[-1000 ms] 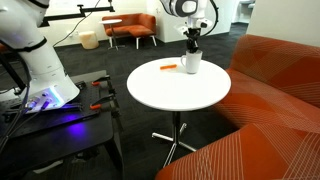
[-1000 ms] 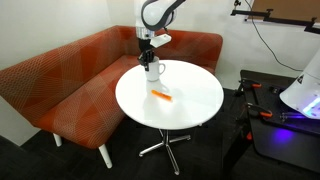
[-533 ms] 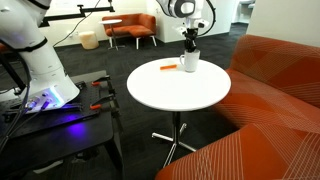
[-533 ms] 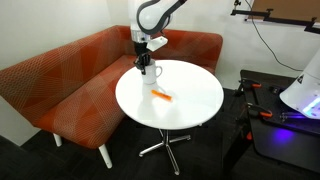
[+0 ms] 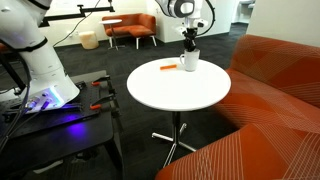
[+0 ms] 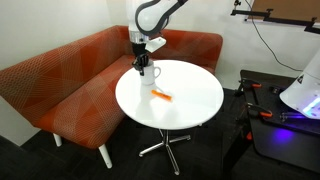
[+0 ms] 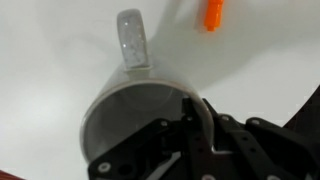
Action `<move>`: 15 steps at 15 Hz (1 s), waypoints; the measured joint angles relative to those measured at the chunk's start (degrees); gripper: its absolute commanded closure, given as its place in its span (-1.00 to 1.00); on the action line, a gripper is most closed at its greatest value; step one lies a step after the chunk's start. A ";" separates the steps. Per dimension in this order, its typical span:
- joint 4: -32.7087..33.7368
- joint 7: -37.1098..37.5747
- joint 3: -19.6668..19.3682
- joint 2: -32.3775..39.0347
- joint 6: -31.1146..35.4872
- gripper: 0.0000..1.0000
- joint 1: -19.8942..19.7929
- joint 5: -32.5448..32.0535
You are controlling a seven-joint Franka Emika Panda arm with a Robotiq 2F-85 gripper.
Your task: Slide the cup to the left
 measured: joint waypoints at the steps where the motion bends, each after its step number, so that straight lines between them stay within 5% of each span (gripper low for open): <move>1: 0.01 0.00 0.01 0.02 0.10 0.94 0.21 -0.02; 9: 0.01 0.00 0.16 0.26 1.81 0.94 1.63 -0.02; 10: 0.01 0.00 0.19 0.29 2.02 0.77 1.72 -0.02; 11: 0.01 0.01 0.20 0.31 2.19 0.26 1.83 -0.02; 12: 0.01 0.03 0.21 0.33 2.50 0.25 1.97 -0.02; 15: 0.01 0.12 0.21 0.13 4.44 -0.18 2.61 -0.05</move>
